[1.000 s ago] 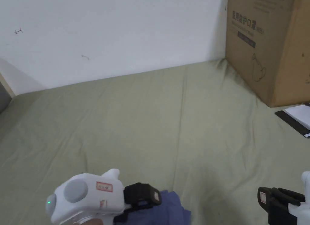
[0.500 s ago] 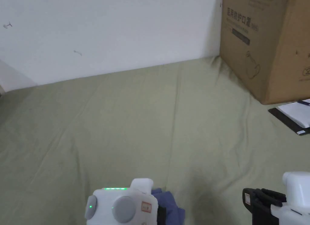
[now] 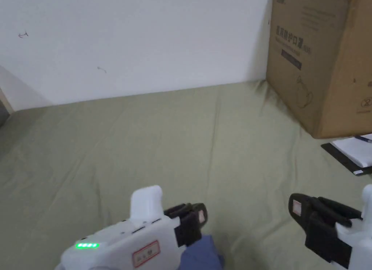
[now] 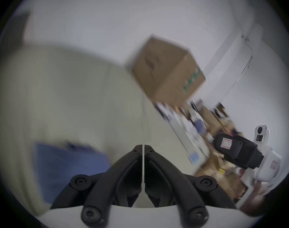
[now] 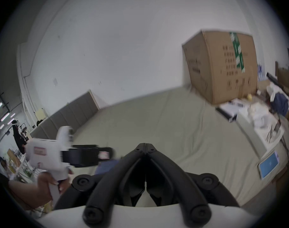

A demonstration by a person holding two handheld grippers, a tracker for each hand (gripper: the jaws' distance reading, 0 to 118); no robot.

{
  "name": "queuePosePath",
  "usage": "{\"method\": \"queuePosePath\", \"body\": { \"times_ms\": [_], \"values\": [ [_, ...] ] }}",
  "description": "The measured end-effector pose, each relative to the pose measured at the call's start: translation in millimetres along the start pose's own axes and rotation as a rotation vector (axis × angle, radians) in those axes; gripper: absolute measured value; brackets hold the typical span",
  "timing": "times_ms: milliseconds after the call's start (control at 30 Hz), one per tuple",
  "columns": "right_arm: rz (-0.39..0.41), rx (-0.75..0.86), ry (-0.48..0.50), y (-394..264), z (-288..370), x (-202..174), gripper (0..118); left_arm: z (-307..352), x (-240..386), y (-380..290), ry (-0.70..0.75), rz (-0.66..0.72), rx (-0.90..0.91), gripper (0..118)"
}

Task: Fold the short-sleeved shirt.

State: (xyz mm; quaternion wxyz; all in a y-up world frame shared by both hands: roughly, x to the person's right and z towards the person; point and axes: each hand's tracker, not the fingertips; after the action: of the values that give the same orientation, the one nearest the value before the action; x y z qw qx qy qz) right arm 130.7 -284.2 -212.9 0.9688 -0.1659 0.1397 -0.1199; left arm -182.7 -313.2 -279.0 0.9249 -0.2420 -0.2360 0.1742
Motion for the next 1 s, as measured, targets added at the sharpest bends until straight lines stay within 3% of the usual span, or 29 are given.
{"method": "queuePosePath", "body": {
  "times_ms": [167,267,433,533,600,767,1000],
  "values": [
    [0.124,0.322,-0.036,40,37,-35,0,107,33,27,0.39,-0.289,0.539,2],
    [0.162,0.459,-0.069,46,43,-52,0,134,29,33,0.474,-0.282,0.642,2],
    [0.265,0.494,-0.188,11,14,-55,0,115,-8,11,0.643,-0.375,0.636,2],
    [0.269,0.494,-0.314,-10,11,-50,0,113,-23,-4,0.625,-0.266,0.595,2],
    [0.293,0.484,-0.291,-17,12,-48,0,116,-25,-12,0.602,-0.232,0.604,2],
    [0.267,0.445,-0.309,-16,13,-43,0,113,-18,-14,0.61,-0.323,0.588,2],
    [0.268,0.429,-0.31,-11,6,-49,0,109,-19,-12,0.621,-0.311,0.574,2]
  ]
}}
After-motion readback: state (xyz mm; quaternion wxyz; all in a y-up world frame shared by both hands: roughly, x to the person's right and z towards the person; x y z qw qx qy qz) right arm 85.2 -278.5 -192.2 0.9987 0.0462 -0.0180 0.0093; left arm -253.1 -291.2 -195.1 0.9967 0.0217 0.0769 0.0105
